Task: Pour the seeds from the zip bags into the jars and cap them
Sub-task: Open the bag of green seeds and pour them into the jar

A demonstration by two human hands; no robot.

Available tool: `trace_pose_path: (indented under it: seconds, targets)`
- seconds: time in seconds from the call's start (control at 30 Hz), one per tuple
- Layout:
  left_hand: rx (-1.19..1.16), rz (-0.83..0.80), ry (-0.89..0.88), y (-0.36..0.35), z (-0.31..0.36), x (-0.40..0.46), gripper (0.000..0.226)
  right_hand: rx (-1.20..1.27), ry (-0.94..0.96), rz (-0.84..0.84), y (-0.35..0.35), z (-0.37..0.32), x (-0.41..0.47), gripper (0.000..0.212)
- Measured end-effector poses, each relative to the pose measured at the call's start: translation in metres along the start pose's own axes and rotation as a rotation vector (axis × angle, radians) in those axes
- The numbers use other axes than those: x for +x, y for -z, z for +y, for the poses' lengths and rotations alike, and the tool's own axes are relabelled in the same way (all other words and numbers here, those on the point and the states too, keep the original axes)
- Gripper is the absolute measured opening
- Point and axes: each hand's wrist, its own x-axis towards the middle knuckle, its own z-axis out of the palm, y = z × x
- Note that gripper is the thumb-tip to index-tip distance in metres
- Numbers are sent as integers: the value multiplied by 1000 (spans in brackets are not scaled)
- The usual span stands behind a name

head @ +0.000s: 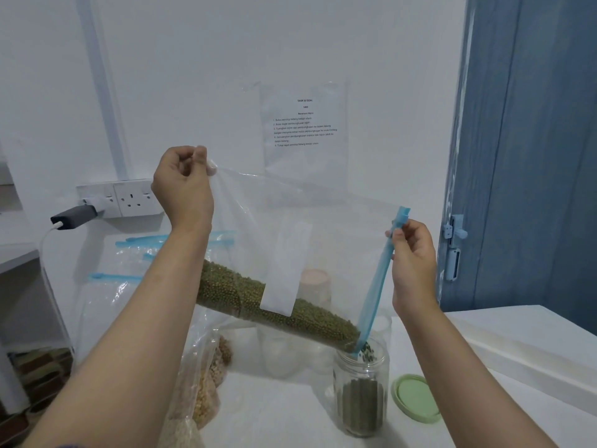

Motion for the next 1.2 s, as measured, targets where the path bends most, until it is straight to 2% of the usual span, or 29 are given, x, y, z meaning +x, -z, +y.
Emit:
trace_pose_path:
  seconds: [1.2]
  targets:
    - [-18,-42,-19,-3,2,0,14,21,-27,12,8,4,-2,22]
